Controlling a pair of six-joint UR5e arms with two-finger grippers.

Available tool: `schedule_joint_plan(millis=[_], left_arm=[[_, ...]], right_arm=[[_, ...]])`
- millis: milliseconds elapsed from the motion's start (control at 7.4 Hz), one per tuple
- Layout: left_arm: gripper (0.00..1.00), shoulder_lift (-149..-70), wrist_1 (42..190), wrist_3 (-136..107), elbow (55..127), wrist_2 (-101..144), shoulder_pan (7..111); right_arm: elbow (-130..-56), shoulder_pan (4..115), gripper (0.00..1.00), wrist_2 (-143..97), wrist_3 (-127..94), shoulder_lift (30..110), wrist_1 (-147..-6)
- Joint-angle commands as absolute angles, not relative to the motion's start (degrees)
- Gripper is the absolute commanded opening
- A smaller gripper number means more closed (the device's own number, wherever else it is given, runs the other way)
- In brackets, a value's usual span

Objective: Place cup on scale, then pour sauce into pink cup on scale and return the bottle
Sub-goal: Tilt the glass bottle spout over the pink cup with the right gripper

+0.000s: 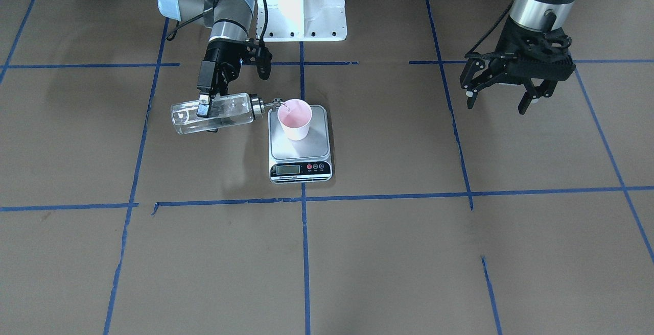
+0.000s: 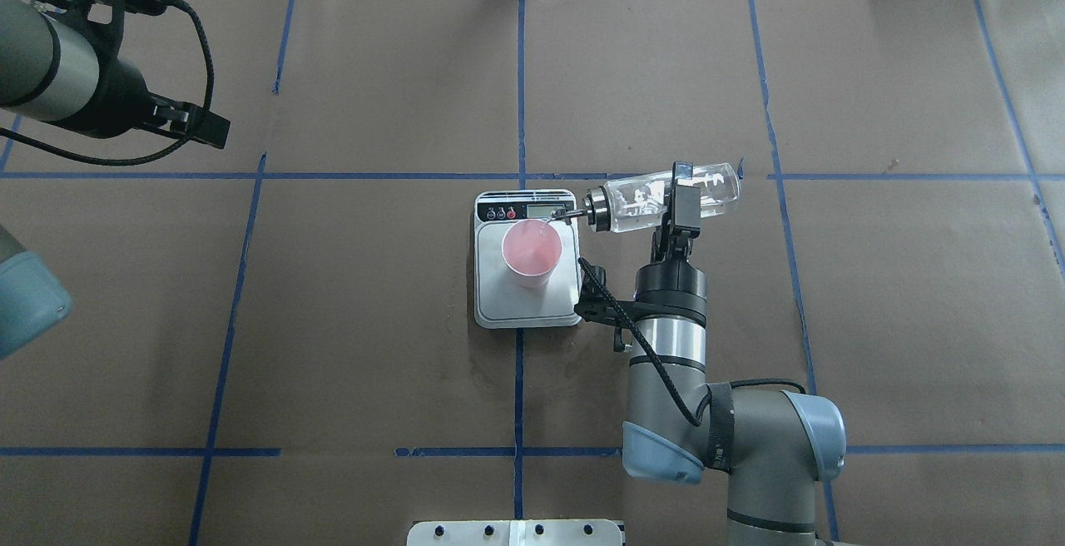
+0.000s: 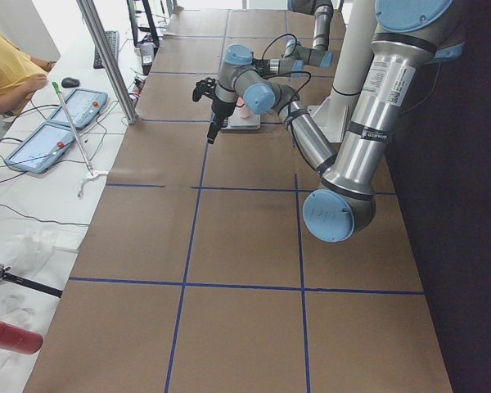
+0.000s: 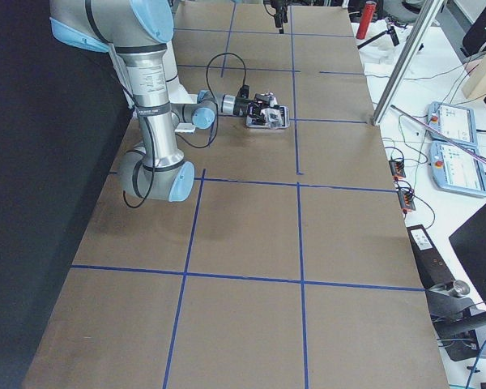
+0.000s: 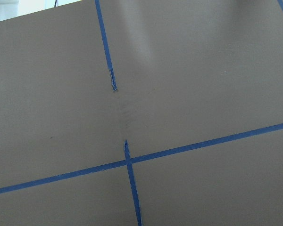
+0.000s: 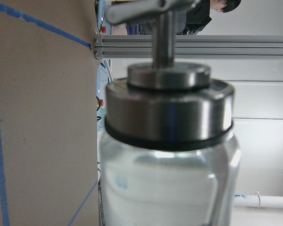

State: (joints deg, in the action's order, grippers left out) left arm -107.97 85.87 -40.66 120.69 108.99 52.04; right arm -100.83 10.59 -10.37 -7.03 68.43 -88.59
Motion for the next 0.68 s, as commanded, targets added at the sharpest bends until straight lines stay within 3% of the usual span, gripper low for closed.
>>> schedule_joint_plan(millis=[0, 541], left_arm=[[1.00, -107.93, 85.87, -40.69, 120.67, 109.07, 52.03], [1.00, -107.93, 85.87, -40.78, 120.67, 109.07, 52.03]], right_arm=[[-100.81, 10.72, 0.00, -8.71, -1.16, 68.47, -88.68], [-100.90, 10.72, 0.00, -8.00, 2.61, 68.73, -88.68]])
